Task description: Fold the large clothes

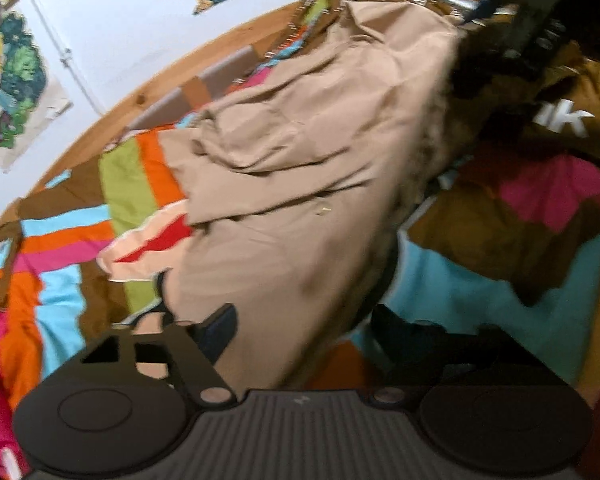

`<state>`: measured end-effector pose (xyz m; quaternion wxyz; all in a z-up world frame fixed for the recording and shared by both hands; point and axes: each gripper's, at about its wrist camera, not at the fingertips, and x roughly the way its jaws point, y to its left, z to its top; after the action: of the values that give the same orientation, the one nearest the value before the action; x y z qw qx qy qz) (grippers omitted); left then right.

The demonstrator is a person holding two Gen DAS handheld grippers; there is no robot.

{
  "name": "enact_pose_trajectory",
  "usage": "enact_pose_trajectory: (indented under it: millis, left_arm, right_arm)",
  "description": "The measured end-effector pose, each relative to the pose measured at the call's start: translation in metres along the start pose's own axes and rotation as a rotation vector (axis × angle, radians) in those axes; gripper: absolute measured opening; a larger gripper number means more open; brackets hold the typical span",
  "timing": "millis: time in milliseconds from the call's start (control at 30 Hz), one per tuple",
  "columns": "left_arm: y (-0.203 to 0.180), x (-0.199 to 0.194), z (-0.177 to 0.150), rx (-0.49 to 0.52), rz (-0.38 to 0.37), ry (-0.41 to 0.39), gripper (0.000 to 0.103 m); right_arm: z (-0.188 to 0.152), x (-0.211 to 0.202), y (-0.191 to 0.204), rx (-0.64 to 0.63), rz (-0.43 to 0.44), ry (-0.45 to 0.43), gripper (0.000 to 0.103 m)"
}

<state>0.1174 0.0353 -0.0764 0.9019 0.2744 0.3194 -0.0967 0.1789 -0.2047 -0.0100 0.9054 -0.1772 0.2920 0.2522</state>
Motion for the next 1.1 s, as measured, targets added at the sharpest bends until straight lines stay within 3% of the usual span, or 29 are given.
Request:
enact_pose_trajectory:
  millis: [33, 100, 200, 400, 533, 700, 833, 933, 1033, 1100]
  left_arm:
    - [0.004, -0.001, 0.0, -0.01, 0.014, -0.006, 0.063]
    - [0.01, -0.002, 0.001, -0.025, 0.023, -0.018, 0.039]
    - [0.019, -0.006, 0.002, -0.054, 0.003, -0.049, 0.019]
    - [0.026, -0.016, 0.002, -0.095, -0.013, -0.09, 0.009]
    - [0.043, -0.024, 0.007, -0.213, -0.018, -0.153, 0.006]
    - [0.062, -0.025, 0.009, -0.329, -0.058, -0.175, 0.006]
    - [0.063, -0.026, 0.01, -0.329, -0.056, -0.178, 0.006]
    - [0.057, -0.029, 0.011, -0.303, -0.033, -0.161, 0.006]
    - [0.048, -0.037, 0.016, -0.225, 0.0, -0.147, 0.004]
    - [0.047, -0.047, 0.017, -0.196, 0.007, -0.145, 0.002]
  right_arm:
    - [-0.001, -0.001, 0.001, 0.0, -0.002, 0.0, 0.099]
    - [-0.003, -0.002, 0.002, -0.002, -0.001, 0.001, 0.099]
    - [-0.008, -0.005, 0.006, -0.01, 0.003, 0.005, 0.099]
    - [-0.046, -0.023, 0.032, -0.176, 0.019, 0.044, 0.099]
    - [-0.081, -0.036, 0.05, -0.368, -0.126, 0.063, 0.1]
    - [-0.099, -0.045, 0.032, -0.335, -0.256, 0.063, 0.1]
    - [-0.107, -0.043, 0.014, -0.316, -0.29, 0.084, 0.097]
    - [-0.111, -0.045, 0.005, -0.325, -0.307, 0.077, 0.084]
    - [-0.113, -0.051, 0.001, -0.298, -0.288, 0.076, 0.061]
    - [-0.113, -0.053, 0.003, -0.297, -0.27, 0.088, 0.017]
